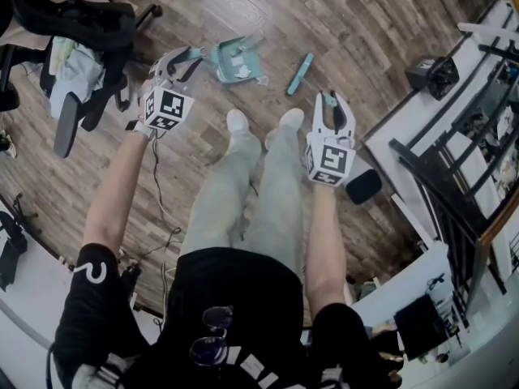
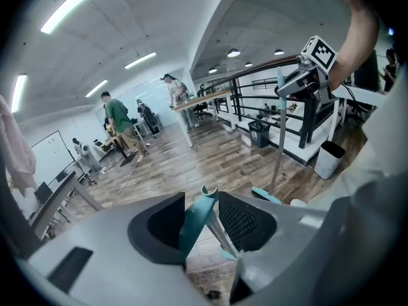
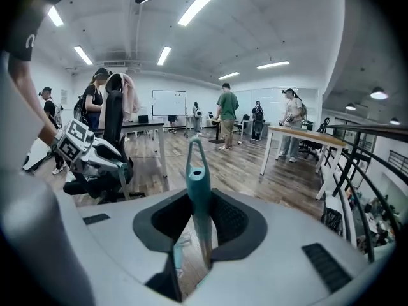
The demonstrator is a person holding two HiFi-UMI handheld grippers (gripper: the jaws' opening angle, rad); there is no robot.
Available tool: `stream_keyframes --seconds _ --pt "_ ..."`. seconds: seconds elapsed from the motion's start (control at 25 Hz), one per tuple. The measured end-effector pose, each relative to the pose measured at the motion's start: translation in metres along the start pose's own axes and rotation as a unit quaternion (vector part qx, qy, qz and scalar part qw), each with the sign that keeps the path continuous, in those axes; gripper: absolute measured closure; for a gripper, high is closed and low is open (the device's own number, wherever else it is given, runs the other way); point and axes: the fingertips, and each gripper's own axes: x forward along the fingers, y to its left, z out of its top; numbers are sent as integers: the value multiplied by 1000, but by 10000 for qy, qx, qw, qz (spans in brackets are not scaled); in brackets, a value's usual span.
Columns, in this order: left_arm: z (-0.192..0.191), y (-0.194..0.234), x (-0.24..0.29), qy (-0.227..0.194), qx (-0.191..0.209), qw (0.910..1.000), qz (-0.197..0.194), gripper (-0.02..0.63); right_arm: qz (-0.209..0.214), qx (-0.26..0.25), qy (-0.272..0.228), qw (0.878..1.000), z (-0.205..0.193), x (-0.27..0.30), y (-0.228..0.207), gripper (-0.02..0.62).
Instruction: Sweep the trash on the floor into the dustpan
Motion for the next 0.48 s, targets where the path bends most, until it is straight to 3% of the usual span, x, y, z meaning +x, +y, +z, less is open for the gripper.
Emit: stream_keyframes --seconds 0.48 --pt "51 12 44 -338 803 9952 -456 451 -170 387 352 9985 -27 -20 -4 509"
